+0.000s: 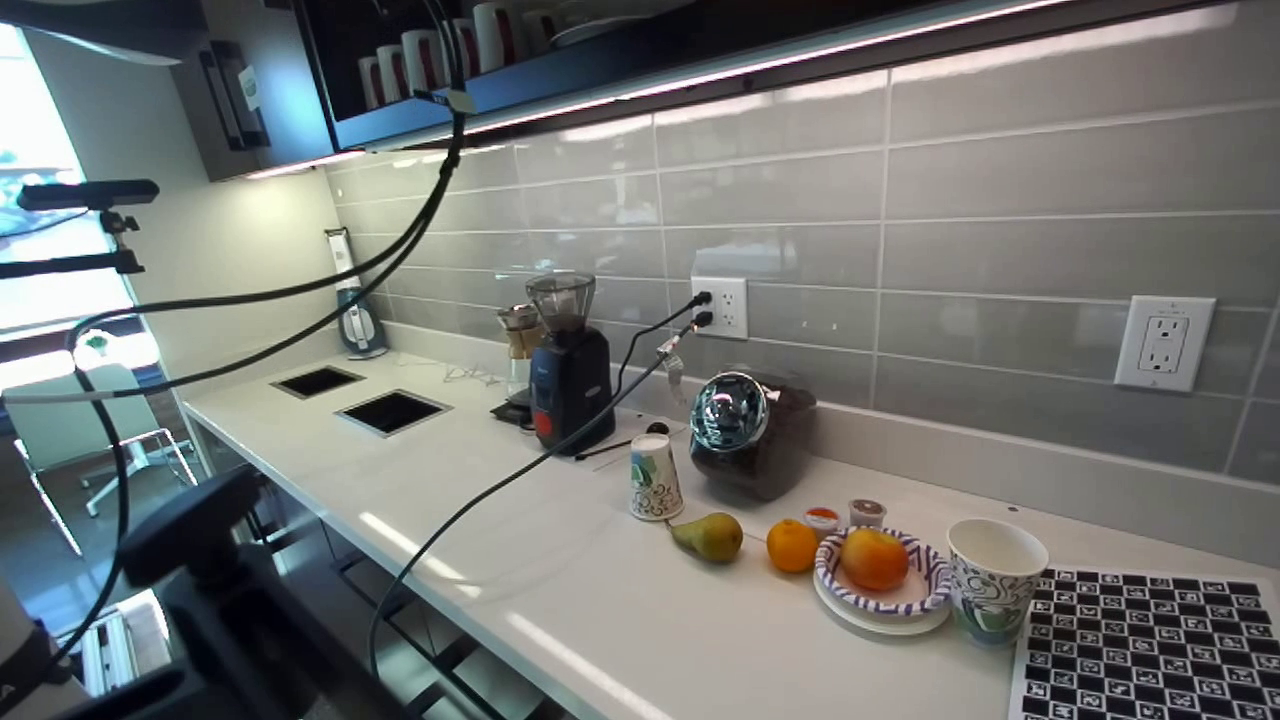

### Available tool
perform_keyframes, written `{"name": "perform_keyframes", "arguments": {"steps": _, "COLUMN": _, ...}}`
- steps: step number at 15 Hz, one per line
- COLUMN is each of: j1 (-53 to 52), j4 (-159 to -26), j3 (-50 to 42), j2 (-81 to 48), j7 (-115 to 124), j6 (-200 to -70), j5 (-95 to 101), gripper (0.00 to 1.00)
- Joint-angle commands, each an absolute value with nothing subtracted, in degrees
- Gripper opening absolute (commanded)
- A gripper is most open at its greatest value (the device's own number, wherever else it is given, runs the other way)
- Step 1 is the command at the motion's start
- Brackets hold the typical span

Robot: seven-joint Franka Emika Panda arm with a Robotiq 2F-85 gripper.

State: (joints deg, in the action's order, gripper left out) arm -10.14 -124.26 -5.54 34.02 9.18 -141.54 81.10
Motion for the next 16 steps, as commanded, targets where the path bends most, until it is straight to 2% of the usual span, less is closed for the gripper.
{"name": "perform_keyframes", "arguments": {"steps": 1, "j1": -8.72, "j4": -120.19, "j3": -5.82, "j2": 32.12, "j7": -1.02, "j6": -143.65, "j5": 74.53, "gripper": 0.01}}
{"name": "perform_keyframes", "arguments": {"steps": 9, "j1": -9.60, "j4": -114.05, "j3": -7.03, "j2": 26.92, "j7": -23.84, "j6": -142.37, "j5": 56.14, "gripper": 0.01}}
{"name": "perform_keyframes", "arguments": {"steps": 16, "j1": -8.21, "j4": -108.31, "j3": -6.62, "j2": 21.96, "j7": -37.78, "j6": -141.50, "j5": 48.11, "gripper": 0.01}}
